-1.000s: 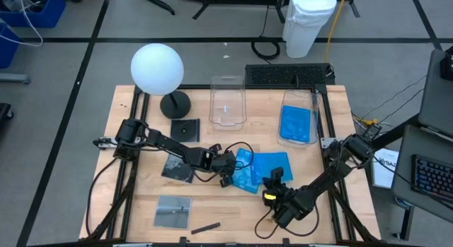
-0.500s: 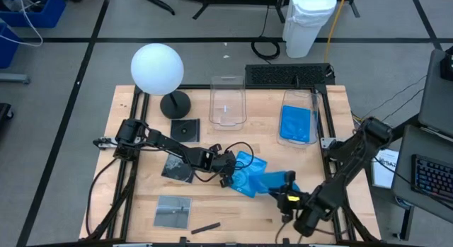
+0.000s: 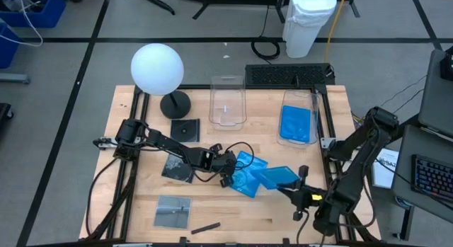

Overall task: Pick & place jewel cases by type
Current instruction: Put the right blue CD case into the right transparent bin

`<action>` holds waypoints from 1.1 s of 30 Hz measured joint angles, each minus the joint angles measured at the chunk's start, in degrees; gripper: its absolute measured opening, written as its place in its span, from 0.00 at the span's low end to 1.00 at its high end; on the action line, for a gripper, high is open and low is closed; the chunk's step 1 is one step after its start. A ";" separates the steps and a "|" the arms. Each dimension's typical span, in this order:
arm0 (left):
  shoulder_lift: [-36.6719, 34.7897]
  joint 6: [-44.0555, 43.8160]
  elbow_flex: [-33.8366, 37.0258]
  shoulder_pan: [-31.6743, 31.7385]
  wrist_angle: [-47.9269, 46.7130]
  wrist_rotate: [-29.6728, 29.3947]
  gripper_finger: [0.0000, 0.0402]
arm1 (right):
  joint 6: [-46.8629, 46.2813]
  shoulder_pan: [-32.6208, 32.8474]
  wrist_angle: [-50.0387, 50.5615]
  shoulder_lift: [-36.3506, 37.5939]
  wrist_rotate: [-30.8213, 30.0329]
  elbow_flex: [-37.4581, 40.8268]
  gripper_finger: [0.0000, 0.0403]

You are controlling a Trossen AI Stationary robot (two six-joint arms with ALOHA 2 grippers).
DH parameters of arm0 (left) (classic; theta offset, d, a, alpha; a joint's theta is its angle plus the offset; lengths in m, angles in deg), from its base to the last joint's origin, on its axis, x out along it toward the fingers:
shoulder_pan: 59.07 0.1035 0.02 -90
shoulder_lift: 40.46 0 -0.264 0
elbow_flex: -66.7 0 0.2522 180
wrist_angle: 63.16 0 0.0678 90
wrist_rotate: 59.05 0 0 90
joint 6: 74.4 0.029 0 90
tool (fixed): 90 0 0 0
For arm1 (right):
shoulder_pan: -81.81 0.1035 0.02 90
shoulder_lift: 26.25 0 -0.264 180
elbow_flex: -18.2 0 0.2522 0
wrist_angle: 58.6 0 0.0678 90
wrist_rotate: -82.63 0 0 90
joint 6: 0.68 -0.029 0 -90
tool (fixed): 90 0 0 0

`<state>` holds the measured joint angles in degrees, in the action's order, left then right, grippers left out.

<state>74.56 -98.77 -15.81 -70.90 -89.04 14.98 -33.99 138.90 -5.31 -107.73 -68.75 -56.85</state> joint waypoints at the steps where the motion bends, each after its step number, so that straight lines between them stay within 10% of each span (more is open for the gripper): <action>1: 0.00 -0.02 0.00 0.00 0.01 0.00 0.24 | -0.31 0.03 0.06 0.71 -0.11 0.38 0.07; 12: 0.00 -0.08 0.00 -0.01 0.09 -0.02 0.24 | 1.49 0.36 -14.34 11.80 0.10 14.20 0.07; 33: -12.13 17.51 4.82 -1.06 15.60 0.85 0.24 | 37.25 2.11 -59.59 46.18 9.16 41.75 0.07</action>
<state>62.43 -81.26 -10.99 -71.95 -73.44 15.83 3.26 141.01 -64.90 -61.55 -59.58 -15.10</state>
